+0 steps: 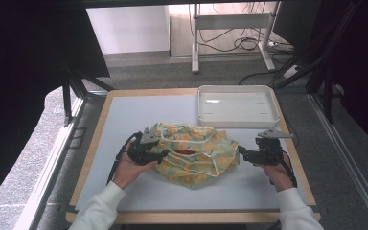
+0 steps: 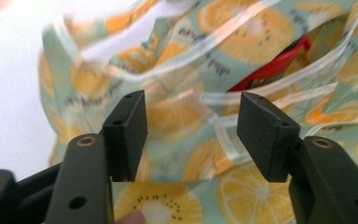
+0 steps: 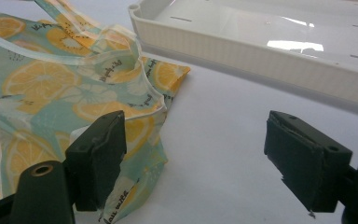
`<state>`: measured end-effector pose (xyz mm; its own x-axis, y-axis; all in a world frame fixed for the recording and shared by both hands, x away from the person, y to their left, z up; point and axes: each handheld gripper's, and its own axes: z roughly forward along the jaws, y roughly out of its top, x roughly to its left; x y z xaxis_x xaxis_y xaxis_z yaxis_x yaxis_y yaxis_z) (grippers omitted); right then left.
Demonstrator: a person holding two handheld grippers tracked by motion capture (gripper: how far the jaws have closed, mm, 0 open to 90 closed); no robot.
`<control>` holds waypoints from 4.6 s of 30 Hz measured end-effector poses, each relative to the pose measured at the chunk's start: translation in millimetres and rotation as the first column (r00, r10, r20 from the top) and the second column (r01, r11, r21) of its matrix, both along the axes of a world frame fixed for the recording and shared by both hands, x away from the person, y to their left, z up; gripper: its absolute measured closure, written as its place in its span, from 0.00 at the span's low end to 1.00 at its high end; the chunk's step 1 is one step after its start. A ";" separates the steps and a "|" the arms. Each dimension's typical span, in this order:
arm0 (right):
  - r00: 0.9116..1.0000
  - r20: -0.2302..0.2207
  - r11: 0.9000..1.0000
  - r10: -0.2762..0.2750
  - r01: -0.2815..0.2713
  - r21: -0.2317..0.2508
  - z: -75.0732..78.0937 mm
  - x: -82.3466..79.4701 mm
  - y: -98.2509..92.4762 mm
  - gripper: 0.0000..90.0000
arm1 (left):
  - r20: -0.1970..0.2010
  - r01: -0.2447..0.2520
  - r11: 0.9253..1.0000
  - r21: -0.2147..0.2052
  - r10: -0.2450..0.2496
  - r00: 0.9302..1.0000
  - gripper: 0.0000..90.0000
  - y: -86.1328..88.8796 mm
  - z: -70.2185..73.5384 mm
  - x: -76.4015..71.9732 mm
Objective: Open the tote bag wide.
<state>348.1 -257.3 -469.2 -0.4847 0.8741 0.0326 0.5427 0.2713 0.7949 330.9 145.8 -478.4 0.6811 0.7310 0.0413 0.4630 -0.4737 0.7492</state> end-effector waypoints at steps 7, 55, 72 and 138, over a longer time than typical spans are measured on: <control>1.000 -0.004 1.000 0.000 0.000 -0.006 -1.6 0.5 1.1 0.23 | -0.059 0.047 0.998 0.032 -0.045 0.997 0.40 -5.5 -11.6 11.9; 0.960 0.012 0.960 0.278 -0.279 0.022 33.0 -17.9 45.9 0.24 | -0.102 0.067 0.991 -0.112 -0.079 0.992 0.98 14.3 -2.5 0.6; 0.907 -0.080 0.887 0.413 -0.421 -0.192 6.7 -7.8 107.0 0.43 | -0.111 0.062 0.990 -0.128 -0.076 0.991 0.98 17.3 -2.0 1.9; 0.856 -0.226 0.869 0.464 -0.490 -0.070 -45.6 -37.6 80.1 0.98 | -0.261 0.129 0.986 -0.102 -0.152 0.953 0.96 4.2 -52.5 -36.1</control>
<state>310.5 -177.2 -514.8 -0.8378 0.5401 0.0795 0.4619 0.6236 0.6307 294.8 149.9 -530.9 0.7549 0.6204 -0.2127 0.5848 -0.4901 0.6464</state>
